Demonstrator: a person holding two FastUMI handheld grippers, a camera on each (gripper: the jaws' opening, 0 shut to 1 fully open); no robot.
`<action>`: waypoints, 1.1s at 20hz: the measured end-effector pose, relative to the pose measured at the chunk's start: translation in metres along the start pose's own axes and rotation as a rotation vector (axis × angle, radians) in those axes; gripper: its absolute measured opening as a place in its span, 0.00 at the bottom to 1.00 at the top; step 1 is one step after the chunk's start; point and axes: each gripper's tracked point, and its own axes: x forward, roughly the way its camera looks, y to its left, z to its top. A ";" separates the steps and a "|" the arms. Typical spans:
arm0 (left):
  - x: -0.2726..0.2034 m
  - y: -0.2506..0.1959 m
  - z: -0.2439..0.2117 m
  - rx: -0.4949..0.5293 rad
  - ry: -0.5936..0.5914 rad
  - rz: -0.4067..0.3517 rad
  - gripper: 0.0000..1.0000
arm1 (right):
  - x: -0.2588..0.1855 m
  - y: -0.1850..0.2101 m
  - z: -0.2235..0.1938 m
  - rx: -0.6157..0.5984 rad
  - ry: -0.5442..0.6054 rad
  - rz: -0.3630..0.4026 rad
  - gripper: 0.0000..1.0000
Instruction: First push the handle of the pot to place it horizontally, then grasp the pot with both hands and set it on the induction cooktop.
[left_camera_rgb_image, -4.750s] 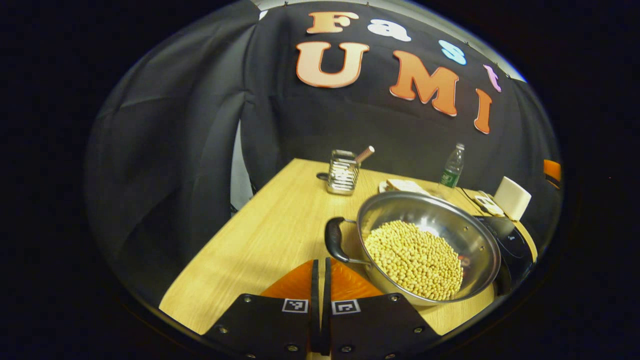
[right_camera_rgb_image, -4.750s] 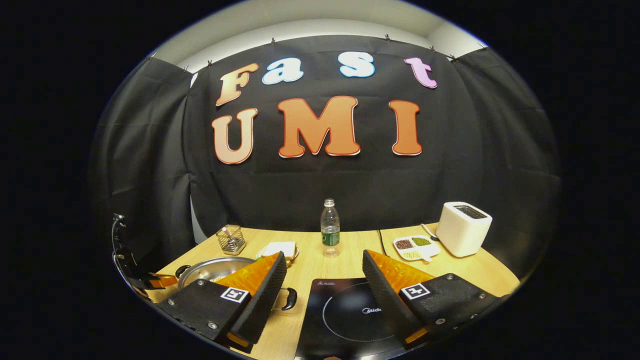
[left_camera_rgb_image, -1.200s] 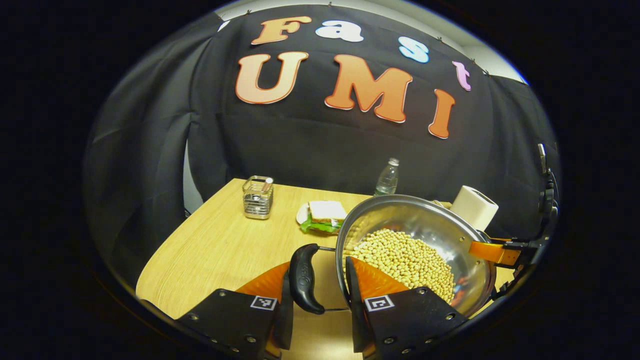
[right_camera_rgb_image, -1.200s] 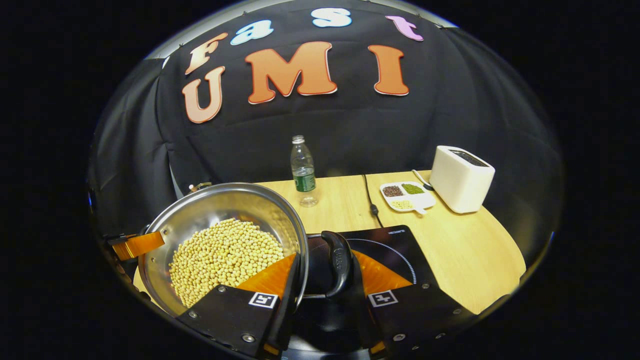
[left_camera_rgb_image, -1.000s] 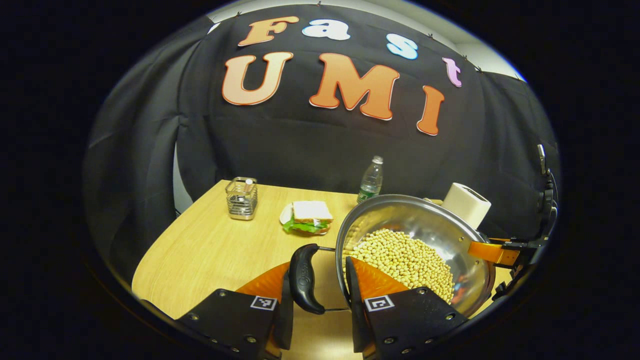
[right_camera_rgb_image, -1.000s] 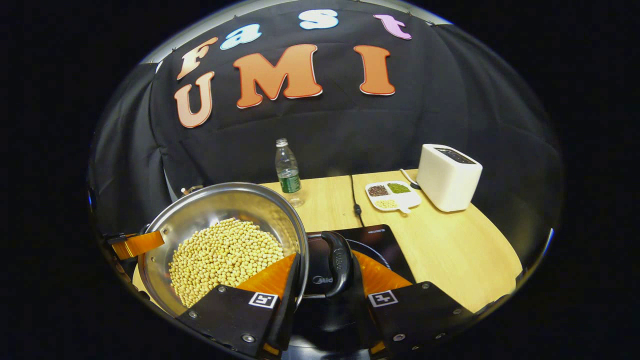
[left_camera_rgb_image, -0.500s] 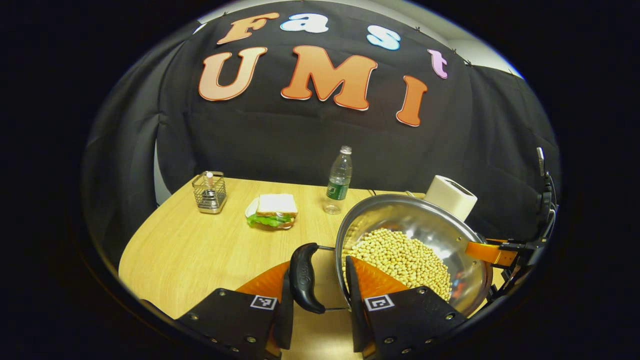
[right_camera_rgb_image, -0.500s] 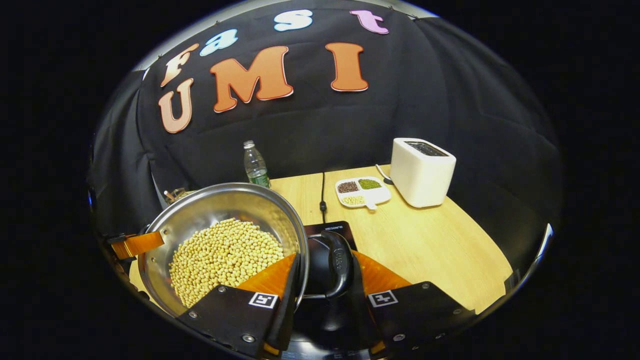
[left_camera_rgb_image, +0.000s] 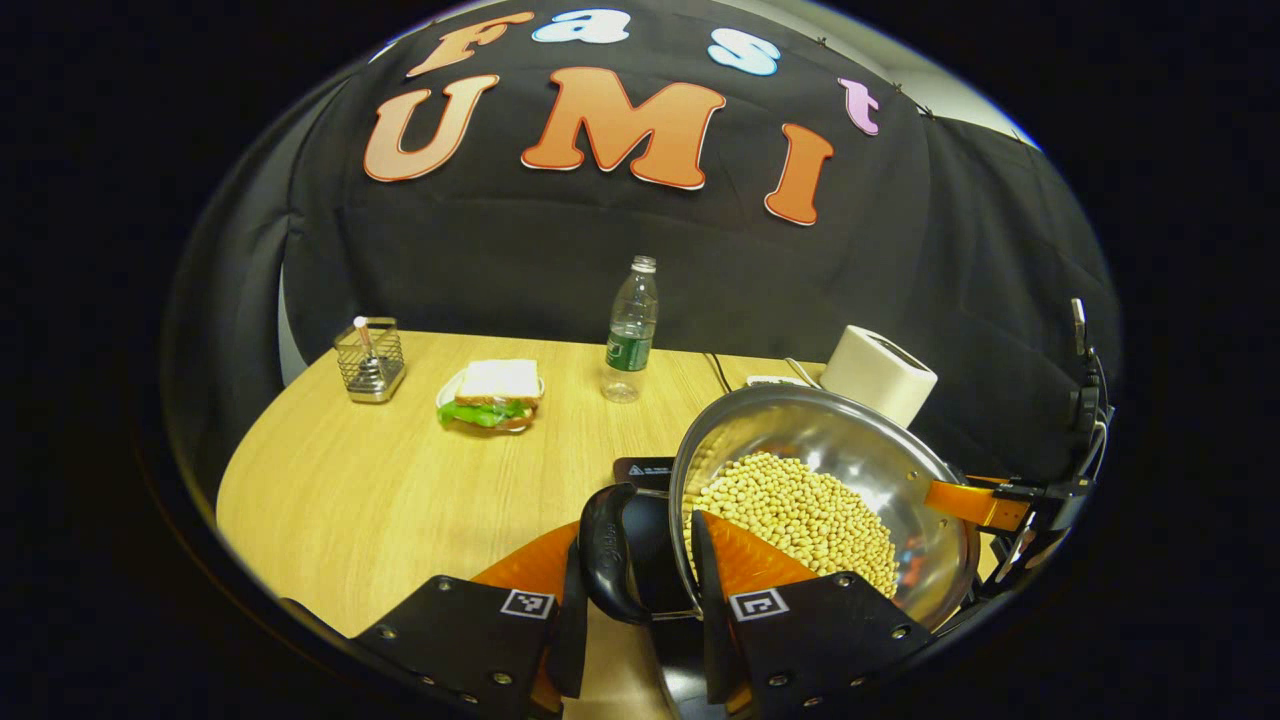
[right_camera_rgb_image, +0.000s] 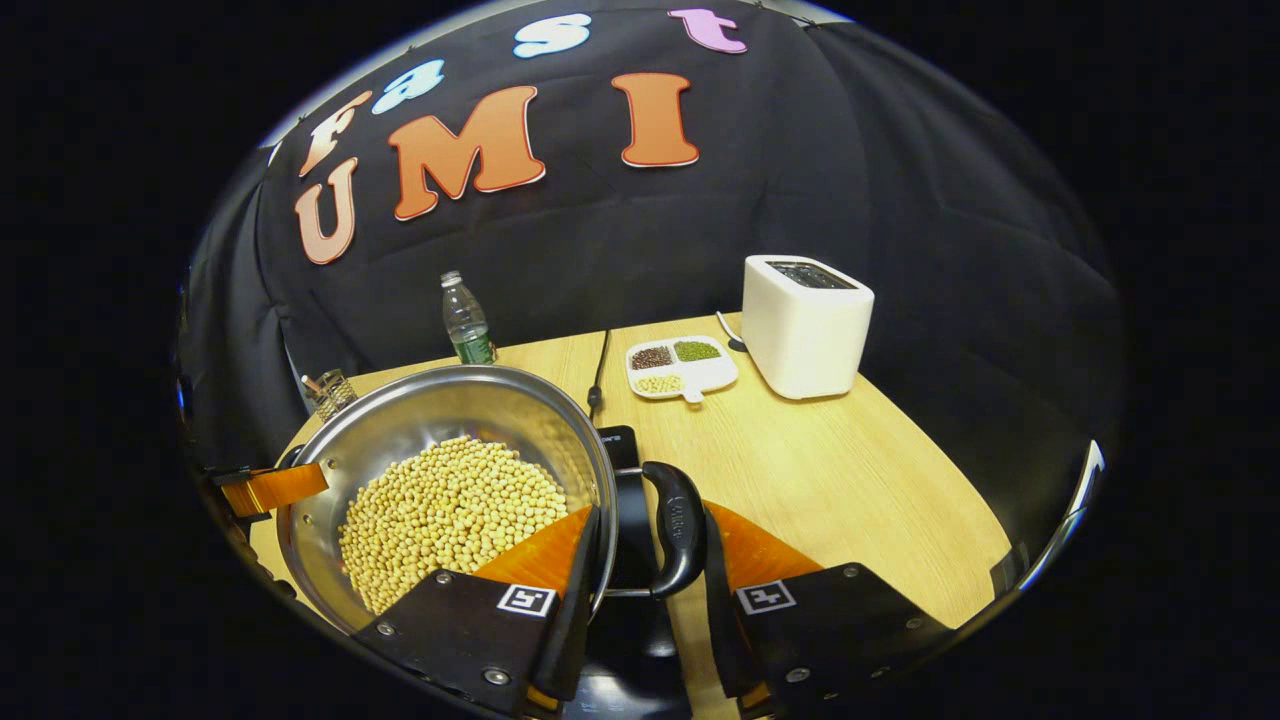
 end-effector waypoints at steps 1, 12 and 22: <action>0.004 -0.004 -0.003 -0.004 0.009 -0.007 0.48 | 0.000 -0.006 -0.004 0.003 0.010 -0.004 0.52; 0.024 -0.020 -0.027 -0.026 0.067 -0.026 0.48 | -0.001 -0.025 -0.011 0.034 0.057 0.032 0.55; -0.012 -0.006 0.049 0.102 -0.175 0.094 0.64 | -0.027 -0.048 0.033 -0.027 -0.060 -0.007 0.90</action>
